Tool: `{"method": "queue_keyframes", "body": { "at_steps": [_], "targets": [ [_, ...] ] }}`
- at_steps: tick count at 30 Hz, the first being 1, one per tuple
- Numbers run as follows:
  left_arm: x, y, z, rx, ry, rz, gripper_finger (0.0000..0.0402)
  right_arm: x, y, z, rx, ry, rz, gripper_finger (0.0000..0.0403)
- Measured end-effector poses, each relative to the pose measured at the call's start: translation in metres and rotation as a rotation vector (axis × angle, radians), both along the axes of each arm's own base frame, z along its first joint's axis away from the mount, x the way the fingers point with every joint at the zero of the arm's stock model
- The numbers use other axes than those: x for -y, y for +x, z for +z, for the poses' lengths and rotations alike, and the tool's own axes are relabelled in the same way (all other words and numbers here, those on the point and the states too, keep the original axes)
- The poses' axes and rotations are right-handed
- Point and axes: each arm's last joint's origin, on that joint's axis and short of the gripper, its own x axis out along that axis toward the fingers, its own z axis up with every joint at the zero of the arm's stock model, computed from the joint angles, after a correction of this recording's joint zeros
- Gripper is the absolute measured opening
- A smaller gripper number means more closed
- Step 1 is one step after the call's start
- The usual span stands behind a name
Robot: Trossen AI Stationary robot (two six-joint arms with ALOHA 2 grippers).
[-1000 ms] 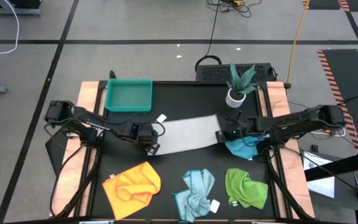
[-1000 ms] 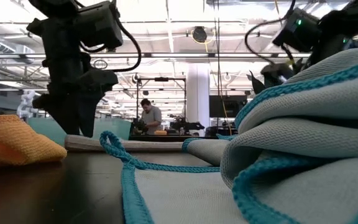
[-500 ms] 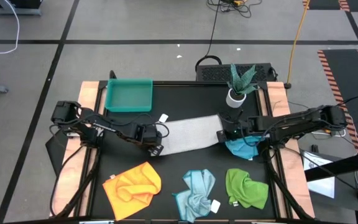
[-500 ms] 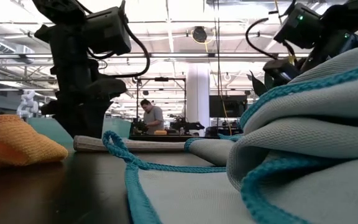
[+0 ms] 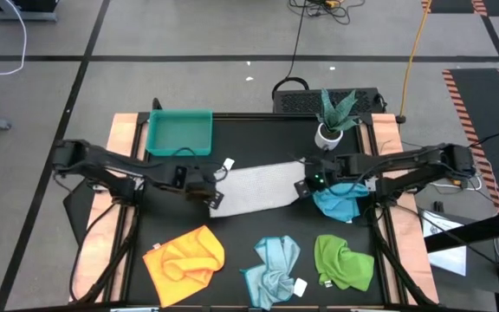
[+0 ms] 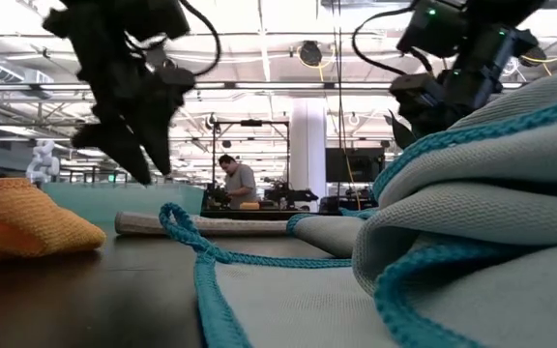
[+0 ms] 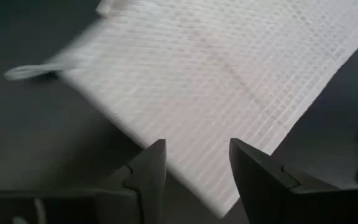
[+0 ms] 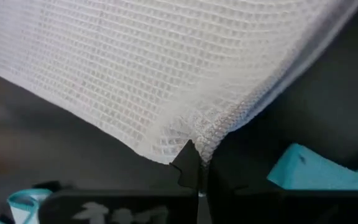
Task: Fold microfiber towels
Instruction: Fold the gray microfiber towel
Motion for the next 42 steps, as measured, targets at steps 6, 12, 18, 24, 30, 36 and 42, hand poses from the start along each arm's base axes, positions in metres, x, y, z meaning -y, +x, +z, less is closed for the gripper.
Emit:
{"method": "queue_keyframes", "body": {
  "at_steps": [6,12,18,24,30,36,42],
  "targets": [
    [0.005,-0.041,0.023,-0.092,0.011,0.074,0.0177,0.007,0.029,0.001,-0.026,0.011,0.095,0.0000],
    [0.011,-0.060,0.047,0.051,0.039,0.128,0.0177,0.018,0.072,0.011,-0.008,0.013,0.229,0.0000],
    [0.014,-0.072,0.055,0.085,0.065,0.133,0.0177,0.022,0.127,0.036,0.064,-0.010,0.373,0.0000],
    [0.013,-0.076,0.053,0.044,0.086,0.140,0.0177,0.019,0.176,0.044,0.135,-0.025,0.503,0.0000],
    [0.015,-0.077,0.053,0.041,0.092,0.117,0.0177,0.008,0.212,0.027,0.156,0.034,0.593,0.0000],
    [0.014,-0.078,0.052,0.019,0.099,0.110,0.0177,-0.003,0.248,0.027,0.264,0.064,0.668,0.0000],
    [0.014,-0.079,0.052,0.014,0.102,0.104,0.0177,-0.008,0.266,0.031,0.315,0.028,0.707,0.0000]
  ]
}}
